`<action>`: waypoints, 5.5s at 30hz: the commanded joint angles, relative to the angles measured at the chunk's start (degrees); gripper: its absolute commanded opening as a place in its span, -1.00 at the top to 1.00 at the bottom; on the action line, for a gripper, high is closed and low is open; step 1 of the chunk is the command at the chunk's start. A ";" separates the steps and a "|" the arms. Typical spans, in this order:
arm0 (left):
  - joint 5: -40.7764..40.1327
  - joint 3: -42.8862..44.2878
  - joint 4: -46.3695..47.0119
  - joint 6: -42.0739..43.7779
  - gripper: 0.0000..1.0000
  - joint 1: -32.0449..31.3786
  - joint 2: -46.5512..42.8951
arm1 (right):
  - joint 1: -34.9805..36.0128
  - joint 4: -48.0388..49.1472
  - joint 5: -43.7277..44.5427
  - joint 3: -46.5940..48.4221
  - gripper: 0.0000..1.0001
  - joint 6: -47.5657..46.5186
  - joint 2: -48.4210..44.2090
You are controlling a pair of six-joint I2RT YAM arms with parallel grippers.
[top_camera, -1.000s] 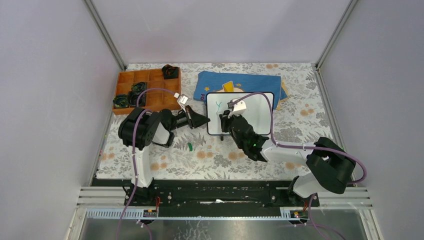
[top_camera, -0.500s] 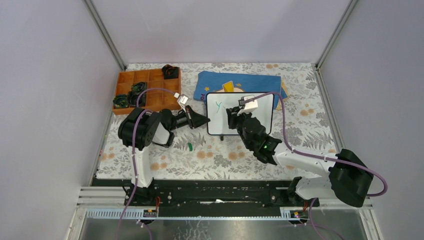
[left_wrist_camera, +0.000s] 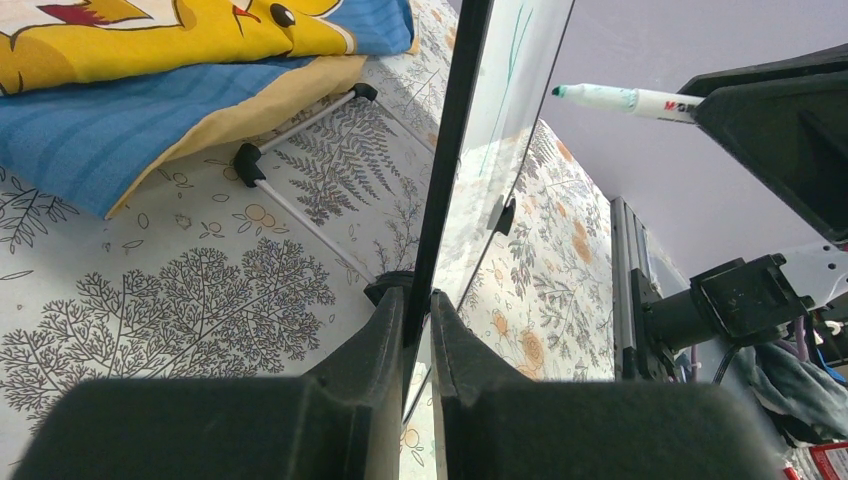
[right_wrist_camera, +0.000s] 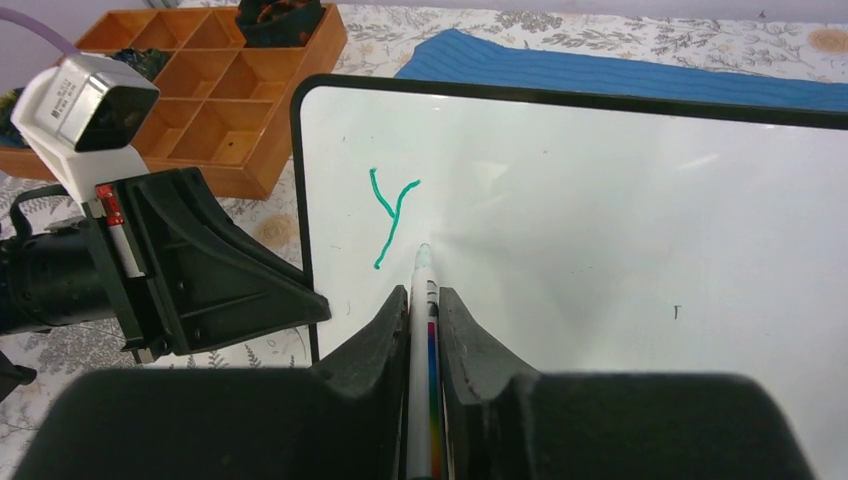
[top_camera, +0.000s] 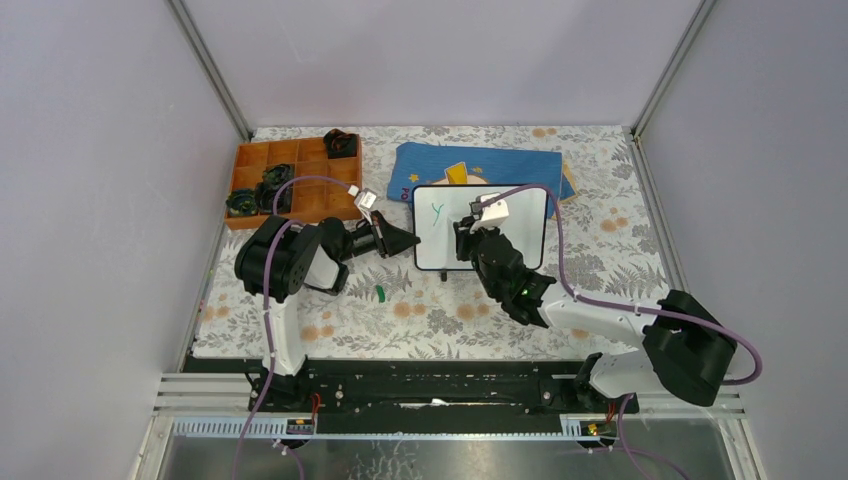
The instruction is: Write a sentence on the whiteboard
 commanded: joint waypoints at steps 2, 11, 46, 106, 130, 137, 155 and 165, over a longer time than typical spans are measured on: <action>-0.32 -0.98 -2.76 1.87 1.00 -0.50 -0.11 | -0.51 3.22 -0.75 3.41 1.00 -0.61 1.97; -0.32 -0.99 -2.97 1.96 1.00 -0.50 -0.11 | -0.93 4.01 -1.11 4.48 1.00 -0.37 3.80; -0.32 -1.07 -3.72 2.57 1.00 -0.72 -0.37 | -1.57 1.81 -0.16 0.59 1.00 1.09 2.69; -0.50 -0.89 -5.08 3.54 1.00 -1.12 -0.72 | -2.48 0.27 -2.02 2.69 1.00 0.54 -2.22; -0.59 -1.06 -5.52 3.89 1.00 -1.23 -1.21 | -3.34 0.63 -1.34 3.59 1.00 -0.33 0.85; -0.58 -1.07 -5.78 4.07 1.00 -1.25 -1.34 | -3.28 0.49 -0.80 4.24 1.00 -0.20 2.25; -0.60 -0.89 -6.58 4.51 1.00 -1.29 -1.51 | -3.29 -0.61 -1.71 0.89 1.00 1.24 1.09; -0.58 -0.98 -6.75 4.59 1.00 -1.38 -1.59 | -3.28 -2.42 -0.96 -0.30 1.00 1.61 -0.09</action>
